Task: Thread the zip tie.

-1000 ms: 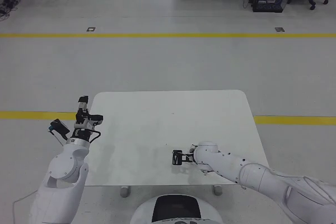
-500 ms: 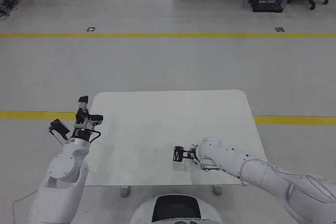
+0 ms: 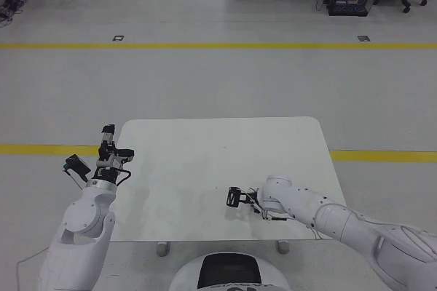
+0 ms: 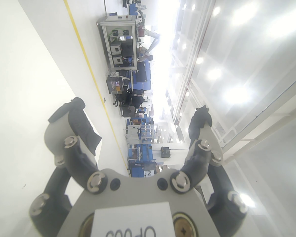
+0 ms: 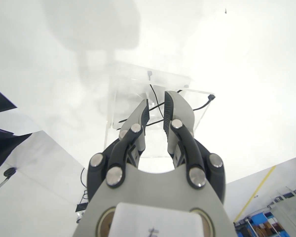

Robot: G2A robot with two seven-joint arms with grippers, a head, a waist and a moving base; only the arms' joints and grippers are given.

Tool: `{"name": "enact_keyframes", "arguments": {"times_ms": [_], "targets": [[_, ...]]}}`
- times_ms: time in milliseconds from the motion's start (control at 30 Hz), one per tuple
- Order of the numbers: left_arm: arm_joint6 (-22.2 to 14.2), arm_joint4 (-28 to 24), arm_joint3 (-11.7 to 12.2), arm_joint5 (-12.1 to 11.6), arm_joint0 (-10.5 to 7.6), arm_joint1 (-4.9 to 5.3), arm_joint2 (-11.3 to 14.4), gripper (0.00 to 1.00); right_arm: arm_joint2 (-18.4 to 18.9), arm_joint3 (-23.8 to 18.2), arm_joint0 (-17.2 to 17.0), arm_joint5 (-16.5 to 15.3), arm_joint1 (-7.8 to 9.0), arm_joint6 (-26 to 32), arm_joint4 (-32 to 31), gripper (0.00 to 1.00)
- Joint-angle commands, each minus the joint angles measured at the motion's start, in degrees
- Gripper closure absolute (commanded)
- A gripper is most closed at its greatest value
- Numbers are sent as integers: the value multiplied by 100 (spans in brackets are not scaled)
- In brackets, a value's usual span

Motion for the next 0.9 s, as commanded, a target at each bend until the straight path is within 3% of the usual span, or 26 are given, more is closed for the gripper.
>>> {"name": "enact_keyframes", "arguments": {"times_ms": [0,133,567,667,867], "targets": [[0,0,0,0,0,0,0,0,0,21,0,0,-10,11,17,85],[0,0,0,0,0,0,0,0,0,65,-7,0,-40,18,27,95],[0,0,0,0,0,0,0,0,0,101,-23,0,-95,52,-13,100],[0,0,0,0,0,0,0,0,0,49,-34,0,-73,5,-70,81],[0,0,0,0,0,0,0,0,0,-4,-56,0,-31,-40,-140,79]]}}
